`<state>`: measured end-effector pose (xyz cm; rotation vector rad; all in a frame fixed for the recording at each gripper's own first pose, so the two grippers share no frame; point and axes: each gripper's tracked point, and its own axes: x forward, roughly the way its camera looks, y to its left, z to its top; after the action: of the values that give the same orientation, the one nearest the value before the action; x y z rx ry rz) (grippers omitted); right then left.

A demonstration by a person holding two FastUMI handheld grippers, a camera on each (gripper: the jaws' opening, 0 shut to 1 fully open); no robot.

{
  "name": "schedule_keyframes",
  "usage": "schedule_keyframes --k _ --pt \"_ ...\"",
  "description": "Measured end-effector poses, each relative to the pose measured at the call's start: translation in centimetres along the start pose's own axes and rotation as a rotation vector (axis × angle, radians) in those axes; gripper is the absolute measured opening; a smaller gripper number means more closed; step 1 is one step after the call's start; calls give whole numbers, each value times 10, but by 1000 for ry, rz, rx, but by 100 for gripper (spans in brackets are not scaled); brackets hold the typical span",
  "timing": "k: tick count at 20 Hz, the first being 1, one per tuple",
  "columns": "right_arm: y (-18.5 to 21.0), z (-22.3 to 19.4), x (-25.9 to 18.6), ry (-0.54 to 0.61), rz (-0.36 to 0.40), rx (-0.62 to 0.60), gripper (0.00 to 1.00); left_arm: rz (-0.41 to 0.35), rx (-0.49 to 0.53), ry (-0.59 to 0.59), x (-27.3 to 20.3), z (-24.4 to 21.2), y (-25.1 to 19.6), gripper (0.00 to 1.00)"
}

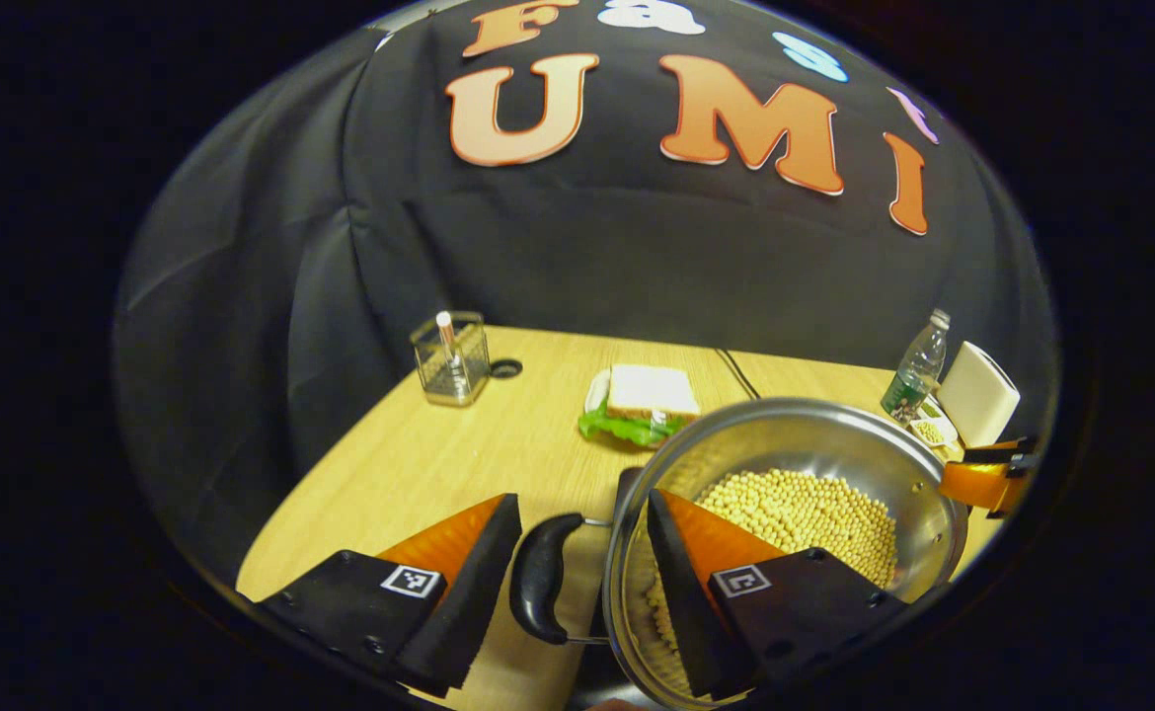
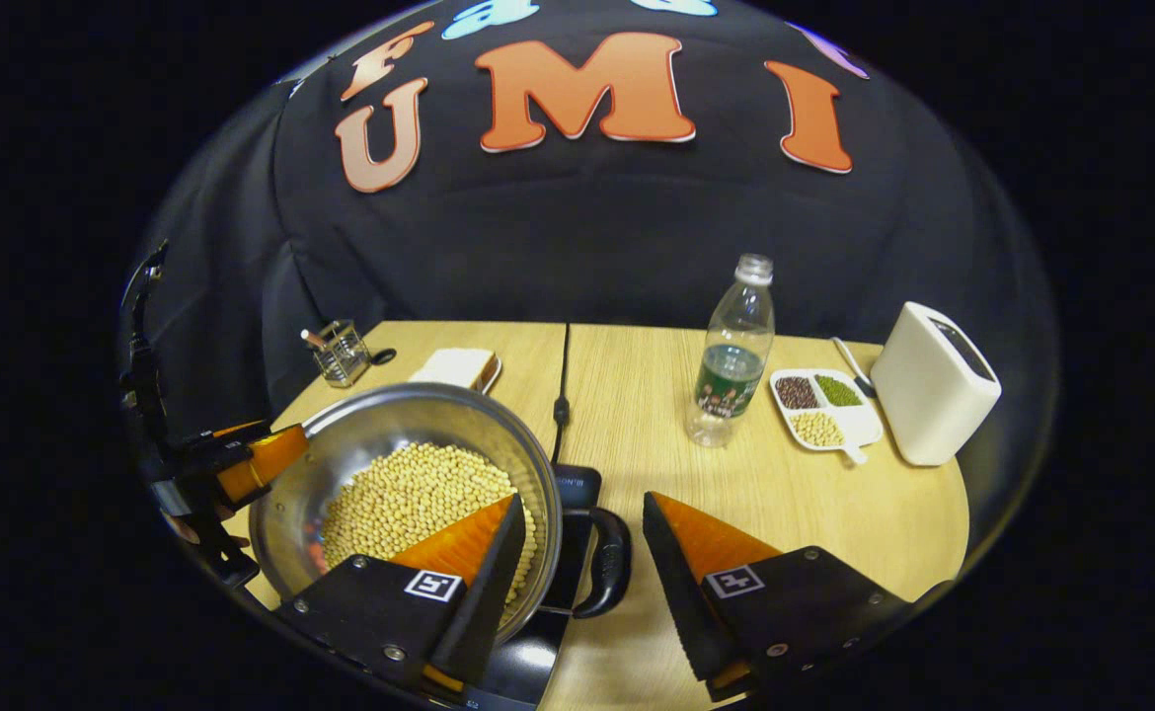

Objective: First push the handle of the pot to place it horizontally, then grasp the pot with both hands and set it on the induction cooktop.

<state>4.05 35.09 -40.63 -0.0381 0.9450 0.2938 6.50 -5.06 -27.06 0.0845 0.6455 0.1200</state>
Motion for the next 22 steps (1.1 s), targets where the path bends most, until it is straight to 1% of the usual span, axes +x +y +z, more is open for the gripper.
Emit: schedule_keyframes --k 1,3,5,8,9,10,12,14,15,16,18,20,21,22 --pt "1 14 -21 -41 12 -9 76 4 1 -52 -14 23 1 100" --pt "-1 42 -65 -127 20 -32 77 3 7 -136 -33 59 3 100" --pt "-20 80 -109 -221 -4 -48 80 0 7 -204 -55 92 5 100" --pt "-52 136 -190 -345 -38 -64 84 -27 -6 -293 -96 135 1 100" --pt "-58 151 -213 -388 -52 -70 80 -31 -11 -321 -111 151 1 100" --pt "-64 163 -234 -428 -65 -77 87 -39 -17 -354 -127 168 -1 100" --pt "-67 177 -266 -502 -82 -80 91 -49 -11 -422 -165 201 1 100" --pt "-65 182 -298 -570 -85 -88 93 -50 -4 -504 -210 239 9 96" --pt "-66 183 -314 -607 -101 -104 98 -44 2 -542 -233 256 15 96" --pt "-66 189 -324 -651 -126 -122 93 -25 8 -573 -252 271 22 96" --pt "-74 198 -348 -714 -187 -141 93 -8 3 -616 -280 292 29 98" --pt "-90 197 -375 -726 -226 -113 94 31 -28 -641 -313 305 46 100" --pt "-96 196 -383 -725 -232 -95 98 44 -42 -652 -330 309 52 100" --pt "-110 198 -399 -732 -234 -78 94 49 -57 -667 -345 313 56 100"
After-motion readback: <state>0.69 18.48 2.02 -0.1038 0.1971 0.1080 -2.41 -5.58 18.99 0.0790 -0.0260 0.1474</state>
